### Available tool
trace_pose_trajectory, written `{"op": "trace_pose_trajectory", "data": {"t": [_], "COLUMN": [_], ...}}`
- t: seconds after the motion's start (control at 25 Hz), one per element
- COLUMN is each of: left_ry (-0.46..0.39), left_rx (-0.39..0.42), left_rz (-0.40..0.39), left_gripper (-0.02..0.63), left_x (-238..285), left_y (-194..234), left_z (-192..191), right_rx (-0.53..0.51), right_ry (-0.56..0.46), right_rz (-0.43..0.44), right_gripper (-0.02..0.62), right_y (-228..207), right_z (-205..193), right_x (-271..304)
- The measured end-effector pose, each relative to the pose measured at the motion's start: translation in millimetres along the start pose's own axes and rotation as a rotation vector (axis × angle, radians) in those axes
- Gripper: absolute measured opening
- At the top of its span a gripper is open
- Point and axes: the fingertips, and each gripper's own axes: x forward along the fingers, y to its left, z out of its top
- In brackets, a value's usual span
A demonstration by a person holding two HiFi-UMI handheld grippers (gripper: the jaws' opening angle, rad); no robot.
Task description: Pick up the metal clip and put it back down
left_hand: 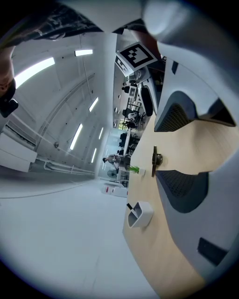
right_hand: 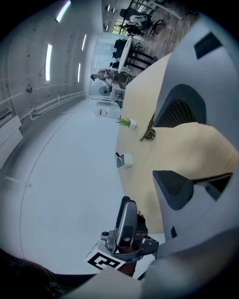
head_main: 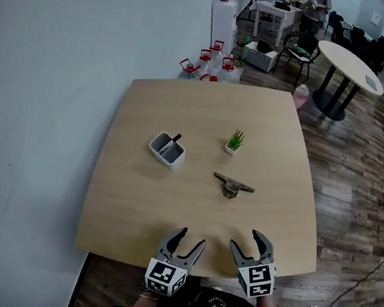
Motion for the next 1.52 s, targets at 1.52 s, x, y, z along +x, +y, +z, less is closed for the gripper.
{"op": "trace_pose_trajectory", "data": {"t": [1.52], "left_ry": [-0.002], "left_rx": [-0.046], "left_rz": [0.161], "left_gripper": [0.247], "left_x": [-10], "left_y": [80], "left_z": [11], "right_rx": [-0.389], "right_ry": [0.154], "right_rz": [0.034], "right_gripper": [0.296], "right_y": [-40], "right_z": [69], "right_x": [127]}}
